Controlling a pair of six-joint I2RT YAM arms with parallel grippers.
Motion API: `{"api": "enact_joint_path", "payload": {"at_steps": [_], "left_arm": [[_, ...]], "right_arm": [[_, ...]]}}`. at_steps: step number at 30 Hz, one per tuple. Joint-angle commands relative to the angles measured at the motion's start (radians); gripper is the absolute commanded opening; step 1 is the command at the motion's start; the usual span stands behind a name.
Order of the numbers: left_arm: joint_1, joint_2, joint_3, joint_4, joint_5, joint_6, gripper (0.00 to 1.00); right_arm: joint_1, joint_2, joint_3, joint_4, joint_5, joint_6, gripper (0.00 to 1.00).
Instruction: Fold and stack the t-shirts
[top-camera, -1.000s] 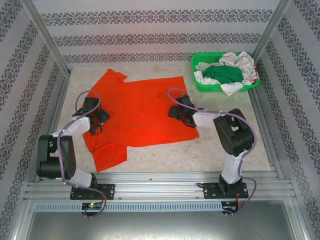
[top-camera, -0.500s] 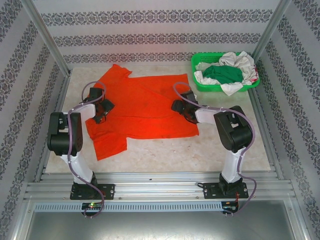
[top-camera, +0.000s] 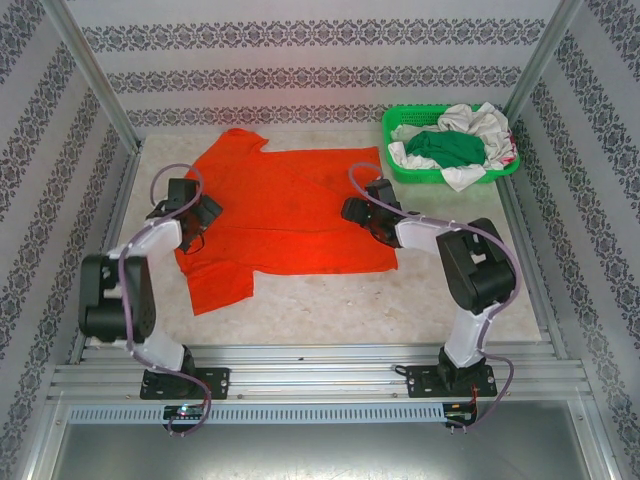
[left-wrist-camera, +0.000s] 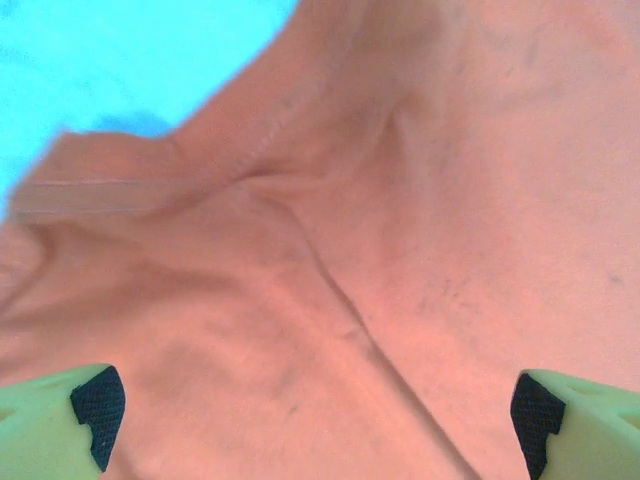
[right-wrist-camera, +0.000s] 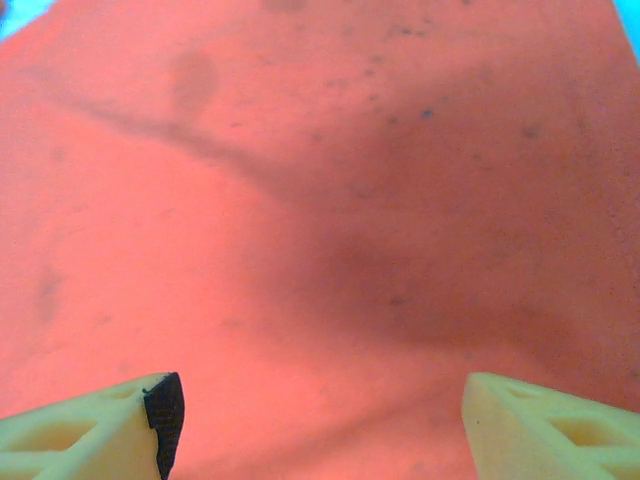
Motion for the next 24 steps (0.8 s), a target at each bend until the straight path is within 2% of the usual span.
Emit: {"api": "enact_joint_path", "payload": {"at_steps": [1,6,10,12,17,24], "left_arm": [[0.012,-0.151,-0.078,-0.110,-0.087,-0.045,1.00],[0.009,-0.320,-0.196,-0.323,-0.024,-0.201,0.79],[0.002,-0.399,-0.271,-0.408,0.057,-0.295,0.64],[-0.004,-0.407,-0.290,-0.429,0.086,-0.314,0.62],[-0.017,-0.382,-0.320,-0.434,0.066,-0.372,0.55],[-0.017,-0.250,-0.273,-0.428,0.044,-0.372,0.52]], "right_arm": [[0.040,-0.086,-0.046,0.028,-0.044,-0.021,0.74],[0.083,-0.177,-0.123,0.016,-0.051,-0.007,0.74],[0.103,-0.217,-0.160,0.001,-0.049,0.002,0.74],[0.109,-0.218,-0.163,-0.007,-0.049,0.002,0.74],[0.108,-0.196,-0.149,-0.008,-0.048,0.002,0.74],[0.105,-0.180,-0.137,0.000,-0.070,0.015,0.74]]}}
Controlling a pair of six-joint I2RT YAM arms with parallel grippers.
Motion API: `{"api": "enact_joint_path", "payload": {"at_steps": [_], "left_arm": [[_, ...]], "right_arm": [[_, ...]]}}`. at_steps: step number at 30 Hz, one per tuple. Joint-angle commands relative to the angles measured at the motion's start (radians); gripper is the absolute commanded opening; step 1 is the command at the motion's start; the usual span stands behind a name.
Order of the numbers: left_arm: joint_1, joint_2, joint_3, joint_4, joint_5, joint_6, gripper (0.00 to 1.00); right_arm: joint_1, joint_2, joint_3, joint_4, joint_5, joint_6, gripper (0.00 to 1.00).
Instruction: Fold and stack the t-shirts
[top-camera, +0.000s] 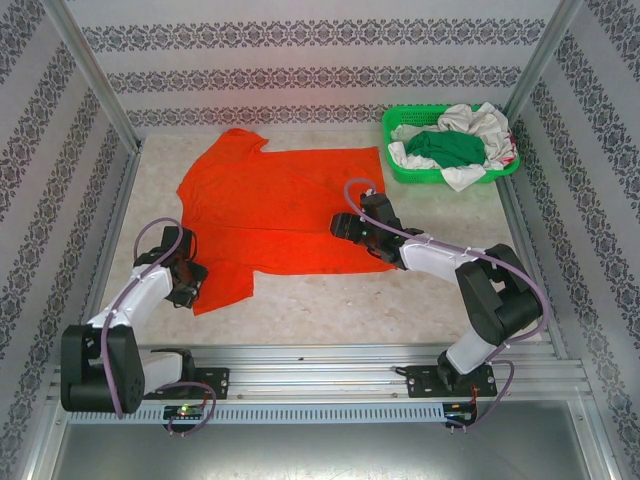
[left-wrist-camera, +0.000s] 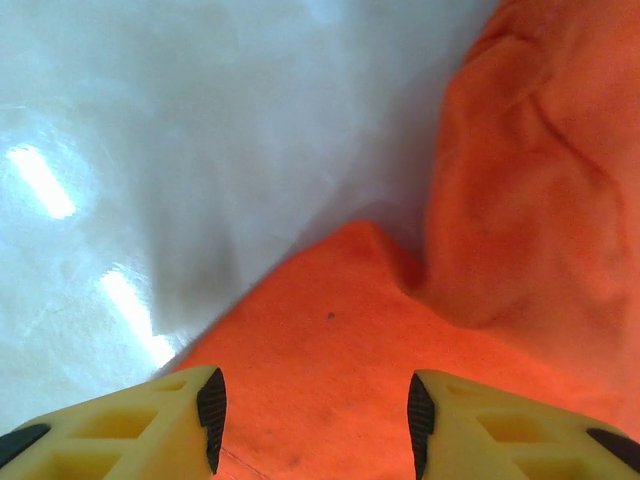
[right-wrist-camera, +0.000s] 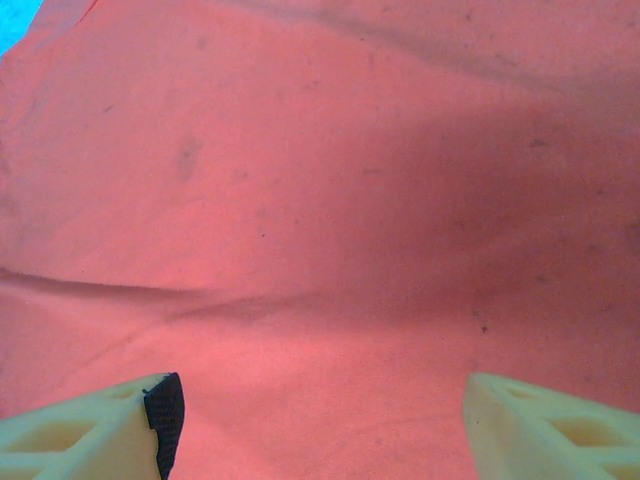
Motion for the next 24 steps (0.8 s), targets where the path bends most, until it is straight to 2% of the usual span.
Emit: {"api": "enact_joint_path", "payload": {"at_steps": [1,9,12,14,20,22,24], "left_arm": [[-0.009,0.054,0.030,-0.041,-0.018,-0.038,0.52],[-0.010,0.199,0.039,-0.003,-0.044,-0.033,0.52],[-0.010,0.251,0.046,-0.017,-0.040,-0.032,0.48],[-0.010,0.282,0.045,-0.017,-0.027,-0.028,0.43],[-0.010,0.273,0.043,-0.035,-0.028,-0.025,0.16],[-0.010,0.244,0.043,-0.042,-0.027,-0.025,0.09],[-0.009,0.213,0.040,-0.049,-0.027,-0.019,0.01]], "right_arm": [[0.003,0.008,0.010,0.003,-0.015,0.014,0.74],[-0.005,-0.025,-0.026,-0.007,-0.003,0.023,0.74],[-0.007,-0.038,-0.031,-0.017,0.008,0.022,0.74],[-0.009,-0.046,-0.035,-0.023,0.014,0.023,0.74],[-0.010,-0.094,-0.052,-0.053,0.034,0.027,0.74],[-0.010,-0.131,-0.067,-0.091,0.066,0.042,0.74],[-0.009,-0.194,-0.104,-0.149,0.149,0.085,0.73]]}}
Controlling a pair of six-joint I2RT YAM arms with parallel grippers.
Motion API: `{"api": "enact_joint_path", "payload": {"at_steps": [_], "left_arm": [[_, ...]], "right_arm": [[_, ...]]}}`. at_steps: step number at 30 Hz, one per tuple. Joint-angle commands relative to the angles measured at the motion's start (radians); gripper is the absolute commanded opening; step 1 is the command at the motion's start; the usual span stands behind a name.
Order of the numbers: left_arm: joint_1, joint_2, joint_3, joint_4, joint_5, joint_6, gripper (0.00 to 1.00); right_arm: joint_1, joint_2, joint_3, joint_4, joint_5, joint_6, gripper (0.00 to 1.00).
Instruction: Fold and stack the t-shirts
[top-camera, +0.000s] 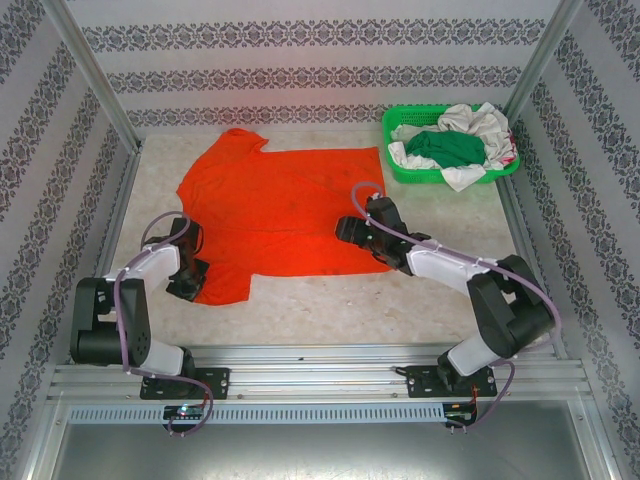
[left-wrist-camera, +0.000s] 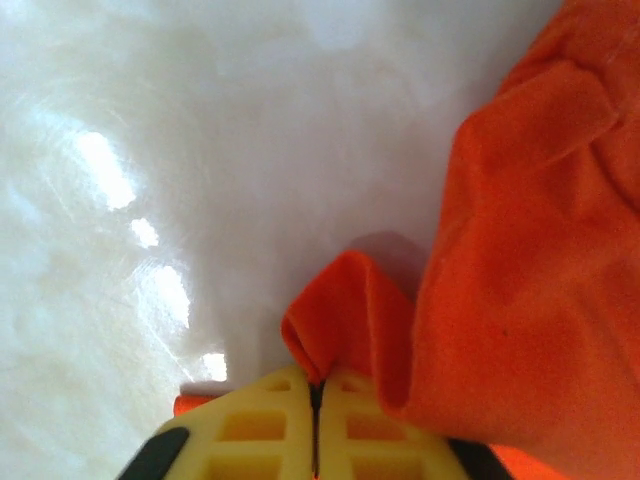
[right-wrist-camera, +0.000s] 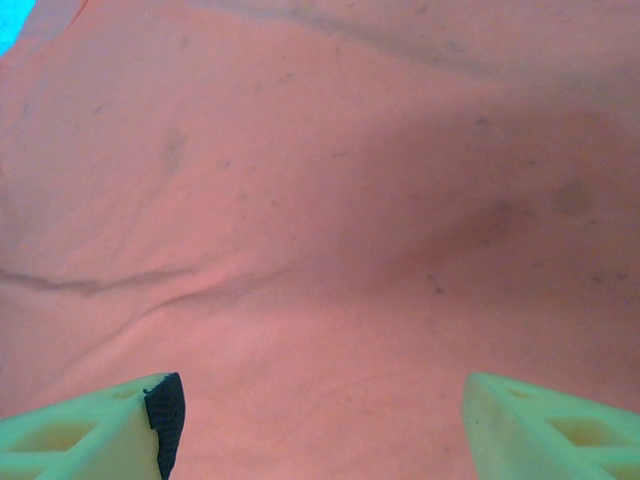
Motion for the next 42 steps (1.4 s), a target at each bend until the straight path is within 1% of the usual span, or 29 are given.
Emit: {"api": "enact_joint_path", "payload": {"at_steps": [1,3,5,7,9,12,14,16,18,22,25,27,29,35,38,41,42], "left_arm": [[-0.009,-0.012,-0.046,-0.048,0.008,0.004,0.00],[-0.008,-0.042,-0.048,-0.060,0.011,0.006,0.00],[-0.009,-0.072,-0.050,-0.068,0.013,0.006,0.00],[-0.009,-0.105,-0.057,-0.066,0.013,0.006,0.00],[-0.009,-0.136,-0.065,-0.056,0.010,0.003,0.00],[-0.009,-0.162,-0.072,-0.041,0.006,0.001,0.00],[-0.009,-0.164,-0.070,-0.035,0.004,0.001,0.00],[-0.009,-0.159,-0.067,-0.030,0.004,0.003,0.00],[-0.009,-0.151,-0.069,-0.017,0.008,0.006,0.00],[-0.009,-0.139,-0.072,-0.008,0.015,0.007,0.00],[-0.009,-0.139,-0.079,0.007,0.019,0.008,0.00],[-0.009,-0.136,-0.085,0.026,0.027,0.009,0.00],[-0.009,-0.134,-0.088,0.033,0.033,0.010,0.00],[-0.009,-0.130,-0.088,0.035,0.030,0.014,0.00],[-0.009,-0.132,-0.083,0.033,0.032,0.019,0.00],[-0.009,-0.145,-0.073,0.010,0.022,0.024,0.00],[-0.009,-0.154,-0.072,0.000,0.015,0.024,0.00]], "right_arm": [[-0.009,-0.113,-0.061,-0.115,0.151,0.079,0.73],[-0.012,-0.183,-0.103,-0.209,0.252,0.146,0.71],[-0.016,-0.226,-0.119,-0.321,0.323,0.189,0.68],[-0.019,-0.253,-0.127,-0.410,0.366,0.194,0.66],[-0.028,-0.270,-0.147,-0.449,0.377,0.205,0.61],[-0.047,-0.269,-0.175,-0.433,0.339,0.227,0.57],[-0.059,-0.245,-0.187,-0.389,0.308,0.232,0.51],[-0.095,-0.208,-0.195,-0.322,0.220,0.218,0.47],[-0.108,-0.174,-0.190,-0.279,0.174,0.214,0.43],[-0.109,-0.119,-0.175,-0.244,0.127,0.232,0.41],[-0.108,-0.087,-0.183,-0.224,0.109,0.255,0.45],[-0.108,-0.072,-0.190,-0.208,0.098,0.263,0.45],[-0.108,-0.064,-0.195,-0.196,0.096,0.269,0.43],[-0.111,-0.041,-0.197,-0.194,0.118,0.270,0.26],[-0.115,-0.038,-0.194,-0.208,0.123,0.271,0.13],[-0.110,-0.075,-0.196,-0.244,0.147,0.271,0.00],[-0.108,-0.096,-0.199,-0.259,0.159,0.271,0.00]]}}
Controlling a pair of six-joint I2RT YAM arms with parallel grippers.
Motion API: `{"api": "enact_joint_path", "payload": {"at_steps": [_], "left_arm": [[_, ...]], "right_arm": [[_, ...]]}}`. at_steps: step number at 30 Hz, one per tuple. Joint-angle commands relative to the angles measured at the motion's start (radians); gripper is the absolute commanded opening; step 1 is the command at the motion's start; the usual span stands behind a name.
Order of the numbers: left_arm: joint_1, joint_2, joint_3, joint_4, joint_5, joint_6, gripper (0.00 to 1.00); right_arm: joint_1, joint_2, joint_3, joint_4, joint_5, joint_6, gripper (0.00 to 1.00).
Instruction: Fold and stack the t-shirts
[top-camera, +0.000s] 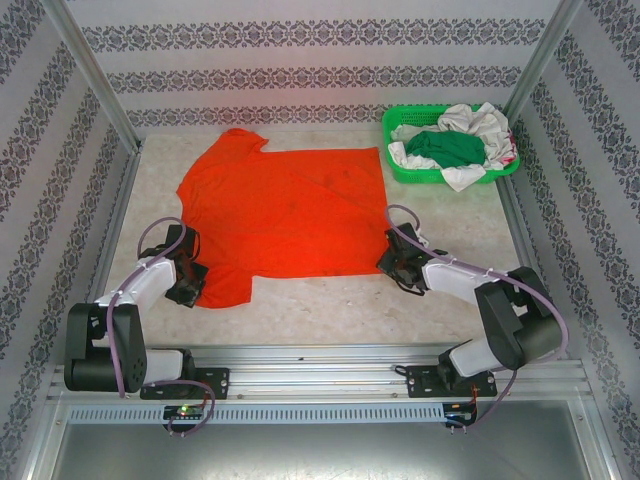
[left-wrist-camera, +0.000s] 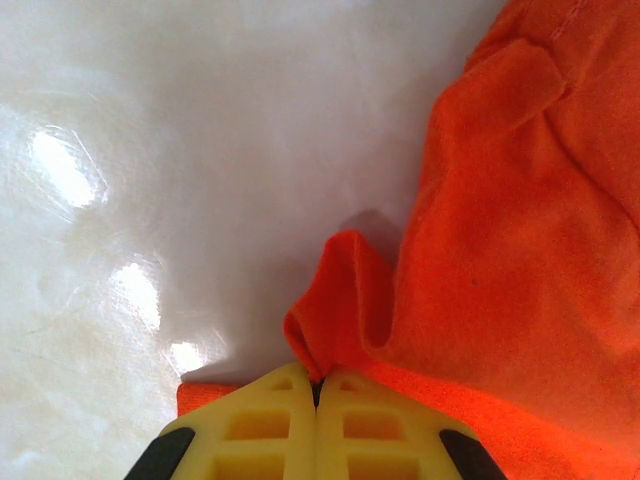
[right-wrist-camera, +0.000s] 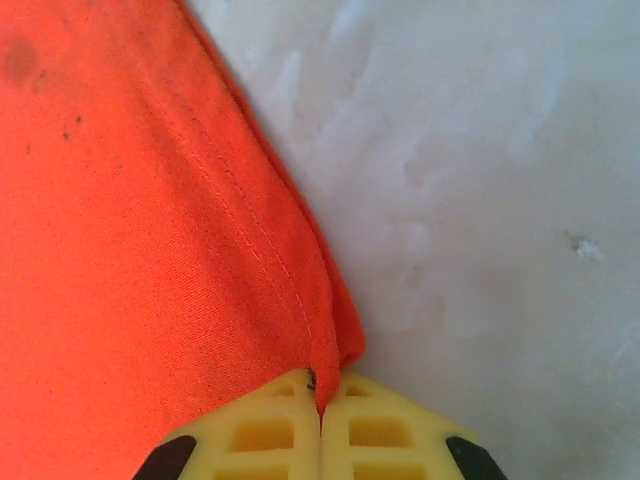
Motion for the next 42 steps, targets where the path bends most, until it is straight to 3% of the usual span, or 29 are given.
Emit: {"api": "enact_joint_path", "payload": {"at_steps": [1,9,16,24,42], "left_arm": [[-0.009,-0.033,0.003,-0.032,-0.025,0.015,0.00],[-0.009,-0.180,0.017,-0.157,-0.068,0.027,0.00],[-0.009,-0.220,0.155,-0.250,-0.100,0.101,0.00],[-0.009,-0.083,0.316,-0.248,-0.109,0.207,0.00],[-0.009,0.178,0.545,-0.137,-0.120,0.426,0.00]], "right_arm": [[0.000,-0.056,-0.018,-0.061,0.051,0.002,0.00],[0.054,-0.238,-0.052,-0.223,0.151,0.043,0.00],[0.058,-0.360,0.002,-0.294,0.199,0.022,0.00],[0.034,-0.260,0.152,-0.278,0.199,-0.091,0.00],[-0.026,-0.063,0.277,-0.185,0.114,-0.183,0.00]]}}
